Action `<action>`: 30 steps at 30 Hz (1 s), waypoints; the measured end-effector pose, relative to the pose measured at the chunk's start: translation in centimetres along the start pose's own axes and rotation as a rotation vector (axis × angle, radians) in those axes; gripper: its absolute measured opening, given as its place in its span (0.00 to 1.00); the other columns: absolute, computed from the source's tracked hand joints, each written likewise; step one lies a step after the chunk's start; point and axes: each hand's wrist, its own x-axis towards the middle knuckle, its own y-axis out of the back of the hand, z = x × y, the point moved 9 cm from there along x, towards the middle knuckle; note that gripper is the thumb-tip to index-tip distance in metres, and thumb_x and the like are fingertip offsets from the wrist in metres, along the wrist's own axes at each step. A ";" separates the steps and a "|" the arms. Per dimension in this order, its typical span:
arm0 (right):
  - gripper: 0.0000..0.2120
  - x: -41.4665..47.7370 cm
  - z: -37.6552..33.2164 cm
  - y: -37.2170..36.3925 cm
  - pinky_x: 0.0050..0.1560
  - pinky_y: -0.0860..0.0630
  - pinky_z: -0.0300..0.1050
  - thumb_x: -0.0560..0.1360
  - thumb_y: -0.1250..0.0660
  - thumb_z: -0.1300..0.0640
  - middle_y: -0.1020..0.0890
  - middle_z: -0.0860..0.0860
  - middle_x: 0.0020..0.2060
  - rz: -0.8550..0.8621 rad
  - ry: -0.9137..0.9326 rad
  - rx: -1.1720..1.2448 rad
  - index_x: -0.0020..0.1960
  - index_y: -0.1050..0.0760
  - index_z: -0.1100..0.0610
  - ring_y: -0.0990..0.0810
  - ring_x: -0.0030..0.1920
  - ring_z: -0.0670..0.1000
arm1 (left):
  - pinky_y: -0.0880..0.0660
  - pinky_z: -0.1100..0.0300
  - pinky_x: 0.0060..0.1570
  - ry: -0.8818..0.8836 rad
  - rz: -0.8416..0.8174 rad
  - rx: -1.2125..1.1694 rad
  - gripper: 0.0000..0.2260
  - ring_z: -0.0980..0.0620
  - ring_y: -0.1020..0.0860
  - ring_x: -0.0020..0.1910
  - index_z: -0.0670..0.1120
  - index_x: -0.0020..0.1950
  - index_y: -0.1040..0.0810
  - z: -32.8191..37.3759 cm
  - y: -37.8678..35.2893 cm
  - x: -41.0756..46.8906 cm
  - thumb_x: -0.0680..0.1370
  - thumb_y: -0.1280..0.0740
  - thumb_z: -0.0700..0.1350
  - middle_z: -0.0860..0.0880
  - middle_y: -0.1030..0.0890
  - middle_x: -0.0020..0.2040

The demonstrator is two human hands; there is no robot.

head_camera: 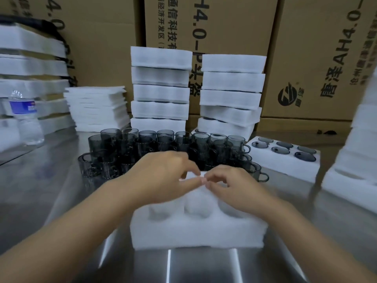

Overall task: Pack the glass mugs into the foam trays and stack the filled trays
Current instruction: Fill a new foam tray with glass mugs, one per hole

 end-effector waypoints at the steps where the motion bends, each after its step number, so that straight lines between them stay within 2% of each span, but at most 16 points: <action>1: 0.06 0.1 0.2 0.0 0.54 0.28 0.39 0.78 0.35 0.51 0.22 0.39 0.50 0.012 0.004 0.003 0.51 0.20 0.47 0.23 0.52 0.40 | 0.33 0.62 0.43 0.003 -0.020 -0.030 0.21 0.61 0.29 0.47 0.62 0.62 0.26 -0.4 -0.9 0.8 0.76 0.49 0.66 0.61 0.26 0.51; 3: 0.06 0.2 0.3 -0.1 0.54 0.27 0.41 0.77 0.35 0.51 0.22 0.39 0.50 0.025 0.023 -0.007 0.50 0.20 0.47 0.23 0.50 0.40 | 0.33 0.58 0.58 -0.027 -0.094 -0.113 0.18 0.57 0.31 0.61 0.58 0.68 0.29 -0.5 -3.5 2.1 0.79 0.44 0.60 0.58 0.28 0.64; 6: 0.05 0.1 0.7 0.1 0.48 0.26 0.42 0.77 0.34 0.52 0.23 0.38 0.47 0.048 0.016 -0.016 0.47 0.19 0.47 0.22 0.44 0.43 | 0.39 0.54 0.69 -0.016 -0.145 -0.315 0.21 0.55 0.35 0.70 0.55 0.72 0.32 -0.6 -6.5 3.0 0.80 0.43 0.58 0.56 0.31 0.71; 8: 0.05 0.4 0.6 0.2 0.44 0.26 0.44 0.76 0.34 0.51 0.23 0.39 0.46 0.044 0.004 -0.042 0.44 0.20 0.46 0.22 0.40 0.46 | 0.43 0.55 0.72 -0.007 -0.152 -0.331 0.23 0.55 0.39 0.73 0.55 0.74 0.35 -0.9 -7.5 3.3 0.80 0.43 0.58 0.56 0.36 0.75; 10: 0.06 1.1 0.4 0.2 0.41 0.29 0.40 0.76 0.34 0.48 0.24 0.39 0.45 -0.026 -0.015 -0.110 0.41 0.22 0.43 0.24 0.39 0.41 | 0.45 0.55 0.73 -0.021 -0.165 -0.329 0.23 0.56 0.40 0.74 0.55 0.75 0.37 -1.2 -7.9 3.4 0.80 0.44 0.59 0.57 0.38 0.75; 12: 0.07 2.1 0.3 0.5 0.38 0.32 0.34 0.76 0.34 0.47 0.23 0.36 0.43 -0.131 -0.073 -0.186 0.40 0.21 0.41 0.25 0.40 0.37 | 0.45 0.55 0.73 -0.019 -0.166 -0.352 0.23 0.57 0.40 0.74 0.56 0.75 0.38 -1.4 -7.9 3.4 0.80 0.43 0.58 0.58 0.37 0.75; 14: 0.07 3.2 0.3 1.1 0.32 0.31 0.31 0.73 0.33 0.49 0.19 0.38 0.36 -0.148 -0.141 -0.182 0.37 0.19 0.43 0.24 0.35 0.36 | 0.42 0.56 0.71 -0.024 -0.148 -0.376 0.21 0.57 0.36 0.71 0.55 0.74 0.34 -1.2 -7.5 3.3 0.80 0.41 0.55 0.57 0.33 0.73; 16: 0.08 4.0 0.2 1.2 0.28 0.30 0.35 0.70 0.33 0.51 0.19 0.44 0.28 -0.062 -0.179 -0.149 0.33 0.19 0.48 0.23 0.30 0.41 | 0.36 0.57 0.66 0.001 -0.109 -0.441 0.16 0.55 0.30 0.65 0.55 0.67 0.28 -1.3 -7.2 3.1 0.79 0.38 0.53 0.56 0.26 0.67; 18: 0.09 4.4 -0.5 1.0 0.28 0.34 0.40 0.68 0.35 0.51 0.22 0.47 0.26 0.076 -0.165 -0.236 0.31 0.22 0.53 0.24 0.32 0.48 | 0.30 0.56 0.61 0.069 -0.079 -0.517 0.12 0.54 0.25 0.59 0.54 0.59 0.23 -1.8 -7.0 3.0 0.77 0.36 0.55 0.54 0.21 0.59; 19: 0.09 4.4 -1.0 0.9 0.28 0.37 0.41 0.68 0.36 0.50 0.23 0.46 0.27 0.153 -0.138 -0.311 0.32 0.24 0.53 0.25 0.34 0.50 | 0.29 0.55 0.59 0.099 -0.066 -0.539 0.13 0.53 0.24 0.57 0.53 0.57 0.23 -2.1 -7.0 3.0 0.75 0.35 0.57 0.54 0.20 0.57; 20: 0.08 4.3 -1.3 1.2 0.29 0.39 0.41 0.69 0.37 0.50 0.24 0.45 0.28 0.239 -0.108 -0.352 0.33 0.26 0.52 0.26 0.35 0.51 | 0.28 0.55 0.59 0.113 -0.058 -0.545 0.15 0.53 0.24 0.57 0.52 0.57 0.22 -2.3 -7.1 3.0 0.75 0.35 0.57 0.53 0.20 0.57; 22: 0.07 3.4 -1.2 3.0 0.30 0.39 0.42 0.70 0.38 0.52 0.25 0.45 0.28 0.445 -0.098 -0.274 0.35 0.27 0.52 0.27 0.35 0.53 | 0.32 0.57 0.64 0.103 -0.044 -0.519 0.17 0.53 0.26 0.63 0.52 0.63 0.23 -2.5 -7.1 3.1 0.76 0.35 0.55 0.53 0.22 0.63; 24: 0.04 2.3 -0.1 5.1 0.35 0.37 0.44 0.71 0.38 0.55 0.23 0.46 0.34 0.637 -0.130 -0.151 0.40 0.25 0.52 0.26 0.40 0.54 | 0.38 0.63 0.68 0.099 -0.018 -0.498 0.18 0.56 0.32 0.69 0.51 0.66 0.25 -2.7 -6.9 3.1 0.77 0.35 0.53 0.54 0.28 0.70; 26: 0.12 2.0 1.4 5.9 0.47 0.32 0.46 0.72 0.38 0.57 0.21 0.50 0.50 0.679 -0.195 -0.156 0.55 0.24 0.54 0.27 0.54 0.54 | 0.43 0.67 0.66 0.093 0.010 -0.501 0.16 0.58 0.36 0.71 0.52 0.65 0.25 -2.9 -6.9 3.0 0.78 0.34 0.52 0.56 0.30 0.71; 28: 0.25 2.4 3.3 5.1 0.62 0.37 0.52 0.74 0.38 0.56 0.28 0.54 0.65 0.543 -0.347 -0.249 0.70 0.36 0.56 0.36 0.67 0.57 | 0.46 0.71 0.64 0.081 0.029 -0.496 0.15 0.59 0.38 0.71 0.53 0.64 0.24 -2.8 -6.8 2.9 0.78 0.35 0.51 0.56 0.30 0.71; 30: 0.31 2.7 4.6 4.1 0.66 0.41 0.55 0.75 0.39 0.54 0.34 0.57 0.71 0.395 -0.457 -0.325 0.76 0.46 0.54 0.41 0.70 0.59 | 0.48 0.73 0.61 0.082 0.041 -0.488 0.14 0.60 0.39 0.71 0.53 0.63 0.23 -2.8 -6.7 2.8 0.78 0.35 0.51 0.56 0.30 0.70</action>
